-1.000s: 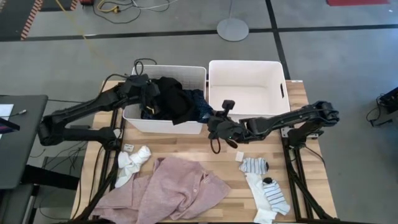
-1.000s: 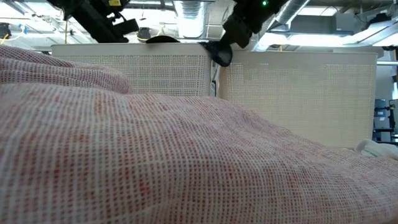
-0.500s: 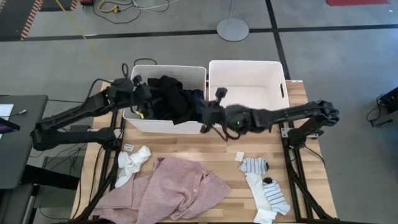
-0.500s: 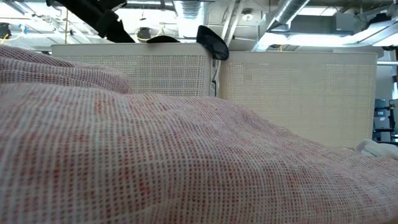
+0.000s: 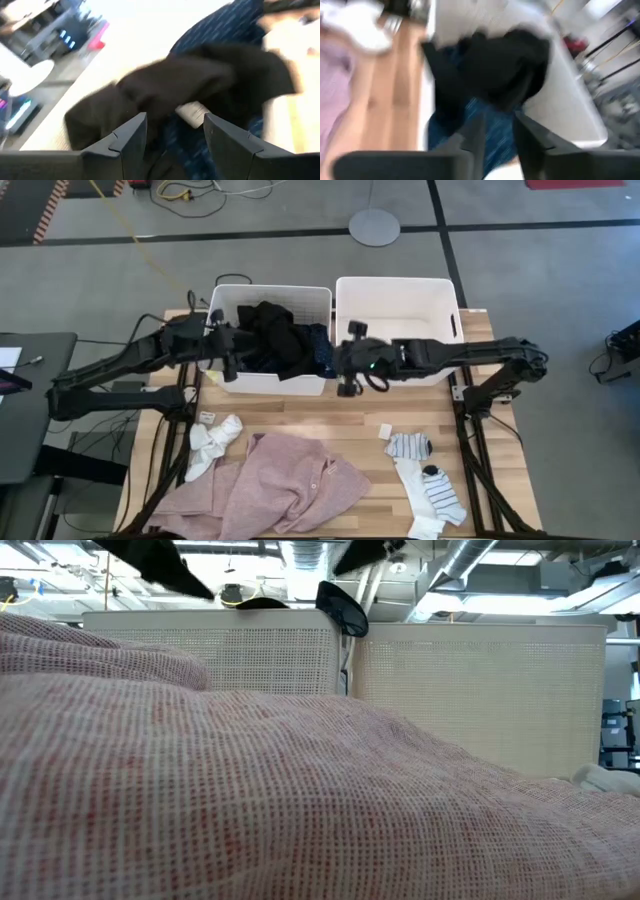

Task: Sort clothes
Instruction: Adjust the light blue polo shirt into the white laundry bin, then put the pink shirt into the left white laundry bin

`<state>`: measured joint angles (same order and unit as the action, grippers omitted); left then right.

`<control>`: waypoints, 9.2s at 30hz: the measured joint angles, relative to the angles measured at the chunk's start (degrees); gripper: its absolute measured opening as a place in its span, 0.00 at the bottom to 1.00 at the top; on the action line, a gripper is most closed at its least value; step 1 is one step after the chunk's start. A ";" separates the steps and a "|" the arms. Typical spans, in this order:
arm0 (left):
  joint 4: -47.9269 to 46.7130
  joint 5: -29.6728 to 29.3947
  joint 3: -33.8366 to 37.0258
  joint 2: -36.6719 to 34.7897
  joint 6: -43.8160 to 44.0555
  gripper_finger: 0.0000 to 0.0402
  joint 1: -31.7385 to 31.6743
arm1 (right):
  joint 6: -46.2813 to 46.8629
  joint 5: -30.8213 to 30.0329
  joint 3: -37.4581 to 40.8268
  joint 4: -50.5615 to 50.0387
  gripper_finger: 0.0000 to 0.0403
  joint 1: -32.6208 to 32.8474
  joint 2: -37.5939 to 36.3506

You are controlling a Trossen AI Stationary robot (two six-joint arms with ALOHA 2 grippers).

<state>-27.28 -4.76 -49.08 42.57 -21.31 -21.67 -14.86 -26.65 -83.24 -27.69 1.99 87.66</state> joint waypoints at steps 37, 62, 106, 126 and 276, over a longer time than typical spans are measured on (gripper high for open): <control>-2.22 7.43 -0.04 -4.96 10.69 0.48 27.96 | -0.79 -6.63 0.06 0.85 0.03 0.97 5.44; 0.36 0.35 10.42 -3.08 19.76 0.48 33.58 | -8.60 19.04 -5.39 21.13 0.00 -9.67 5.42; 7.32 -1.98 14.88 -3.08 27.16 0.48 36.50 | 10.03 46.40 -28.09 21.77 0.01 -22.06 45.58; 5.49 -1.48 14.86 -3.08 28.45 0.48 36.54 | 7.64 46.93 -30.99 15.55 0.31 -20.65 42.20; -11.17 -29.45 -21.10 16.86 -17.16 0.09 3.85 | 35.05 3.39 -25.92 -46.76 0.68 35.13 15.36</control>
<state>-38.45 -34.21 -70.18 59.43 -38.47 -17.82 20.18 -23.27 -109.16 -74.45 37.12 103.02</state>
